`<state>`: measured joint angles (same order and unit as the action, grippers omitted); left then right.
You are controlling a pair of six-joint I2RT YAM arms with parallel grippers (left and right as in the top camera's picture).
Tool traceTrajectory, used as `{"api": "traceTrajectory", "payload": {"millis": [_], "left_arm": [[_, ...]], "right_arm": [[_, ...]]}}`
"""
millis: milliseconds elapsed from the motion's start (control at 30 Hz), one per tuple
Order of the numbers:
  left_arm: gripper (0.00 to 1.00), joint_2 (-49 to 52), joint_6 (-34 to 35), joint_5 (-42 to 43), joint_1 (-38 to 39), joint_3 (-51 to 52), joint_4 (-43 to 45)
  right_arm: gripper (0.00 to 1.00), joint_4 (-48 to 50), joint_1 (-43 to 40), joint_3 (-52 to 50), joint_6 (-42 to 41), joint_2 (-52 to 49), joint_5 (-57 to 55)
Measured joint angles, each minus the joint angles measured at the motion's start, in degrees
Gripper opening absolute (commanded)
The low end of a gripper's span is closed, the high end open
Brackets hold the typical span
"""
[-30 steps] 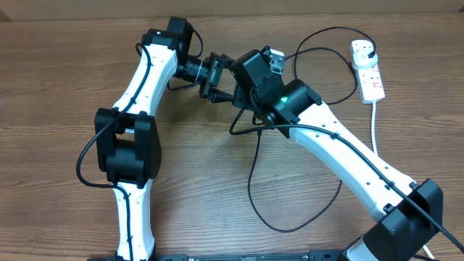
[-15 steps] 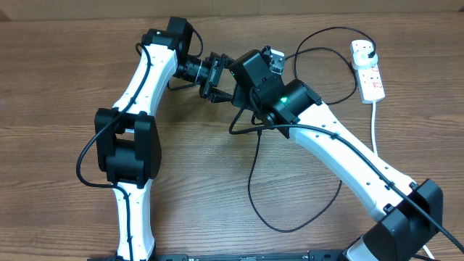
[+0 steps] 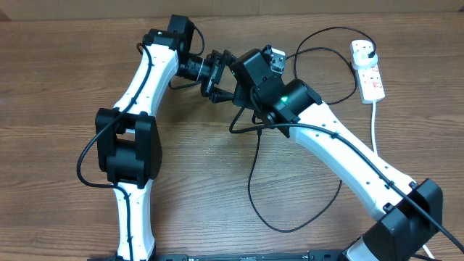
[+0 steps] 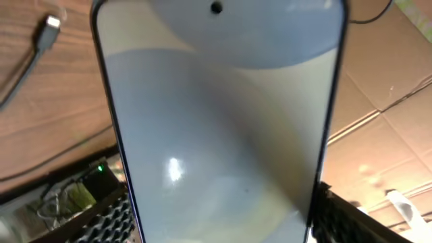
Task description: Plug charger to phone and switch on socket
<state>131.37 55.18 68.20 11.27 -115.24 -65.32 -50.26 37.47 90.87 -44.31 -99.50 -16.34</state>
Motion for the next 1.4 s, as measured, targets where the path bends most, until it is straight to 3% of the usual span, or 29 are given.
{"api": "traceTrajectory", "payload": {"millis": [367, 600, 900, 1033, 1167, 1400], "left_arm": [[1.00, 0.00, -4.87, -3.26, -5.60, -0.42, 6.60], [1.00, -1.07, -16.22, 0.92, -9.64, -0.44, 5.99], [1.00, -20.72, -21.11, -7.69, -10.86, -0.72, 0.83], [1.00, -28.59, -20.26, -12.28, -11.04, -2.05, -3.72], [1.00, -29.88, -16.87, -12.92, -11.02, -2.27, -3.50], [1.00, -27.85, -1.29, -12.94, -10.97, -2.05, -3.63]], "right_arm": [[0.04, -1.62, -2.67, 0.00, 0.26, 0.00, 0.52], [0.04, -1.57, -8.57, 0.00, -1.62, 0.59, 5.35], [0.04, 1.25, -21.09, 0.00, -9.42, 5.20, 23.15], [0.04, 3.21, -24.74, 0.00, -17.00, 5.33, 33.57], [0.04, 10.95, -26.64, 0.00, -24.76, 5.33, 43.58], [0.04, 17.94, -25.97, 0.00, -36.81, 5.38, 53.46]]}}
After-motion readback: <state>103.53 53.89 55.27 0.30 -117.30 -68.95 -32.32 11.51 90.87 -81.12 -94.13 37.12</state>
